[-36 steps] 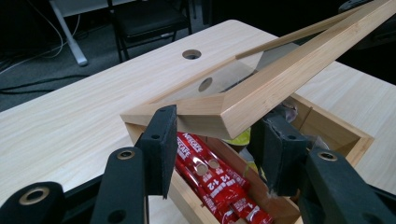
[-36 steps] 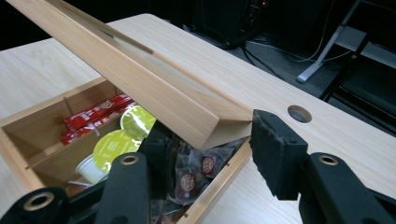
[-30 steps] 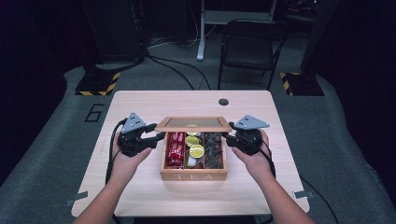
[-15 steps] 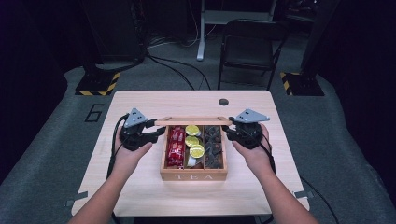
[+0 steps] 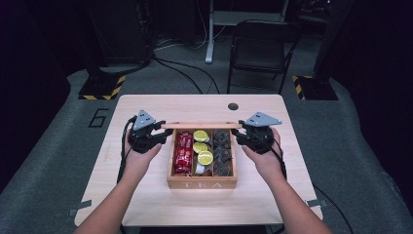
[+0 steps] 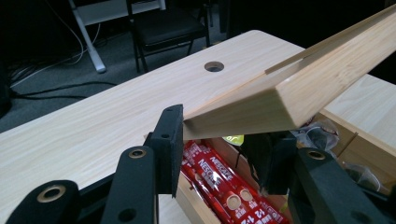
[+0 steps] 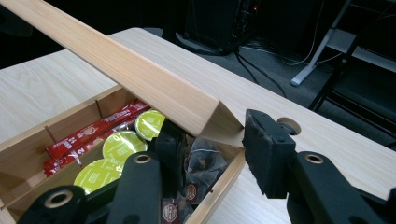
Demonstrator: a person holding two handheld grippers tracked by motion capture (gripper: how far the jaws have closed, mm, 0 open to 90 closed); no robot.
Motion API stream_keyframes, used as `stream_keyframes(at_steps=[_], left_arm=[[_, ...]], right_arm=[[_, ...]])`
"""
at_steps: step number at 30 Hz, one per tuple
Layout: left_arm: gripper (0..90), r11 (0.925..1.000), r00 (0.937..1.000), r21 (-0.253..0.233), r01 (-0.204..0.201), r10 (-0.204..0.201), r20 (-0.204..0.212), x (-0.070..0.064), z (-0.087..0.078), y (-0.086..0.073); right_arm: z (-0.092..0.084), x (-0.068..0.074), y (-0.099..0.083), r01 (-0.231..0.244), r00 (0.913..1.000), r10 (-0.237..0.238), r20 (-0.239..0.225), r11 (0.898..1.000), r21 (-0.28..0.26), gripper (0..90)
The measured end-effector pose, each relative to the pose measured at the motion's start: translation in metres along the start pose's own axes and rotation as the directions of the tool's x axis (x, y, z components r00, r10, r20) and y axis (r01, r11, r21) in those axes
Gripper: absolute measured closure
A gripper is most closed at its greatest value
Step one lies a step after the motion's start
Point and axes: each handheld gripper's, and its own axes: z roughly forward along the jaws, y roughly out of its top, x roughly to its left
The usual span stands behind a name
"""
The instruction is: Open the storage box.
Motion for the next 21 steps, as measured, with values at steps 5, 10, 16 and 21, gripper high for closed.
stream_keyframes(at_steps=[5, 10, 16, 21], left_arm=[[58.0, 0.9999, 0.9998, 0.006, 0.015, -0.015, 0.013, 0.004, 0.001, 0.004], [58.0, 0.9989, 0.9987, -0.002, 0.047, -0.047, 0.019, 0.009, 0.005, 0.011], [58.1, 0.9982, 0.9979, -0.003, 0.06, -0.06, 0.024, 0.014, 0.007, 0.017], [58.2, 0.9969, 0.9969, -0.02, 0.076, -0.075, 0.023, 0.017, 0.01, 0.02]], right_arm=[[0.004, -0.006, 0.002, -0.025, 0.9996, 0.025, -0.016, 1.0, 0.006, 57.7], [0.012, -0.01, 0.001, -0.053, 0.9985, 0.054, -0.007, 0.998, 0.025, 55.1], [0.021, -0.012, 0.003, -0.049, 0.9988, 0.048, 0.011, 0.998, 0.039, 55.2], [0.029, -0.017, 0.01, -0.071, 0.9973, 0.07, 0.019, 0.997, 0.04, 55.4]])
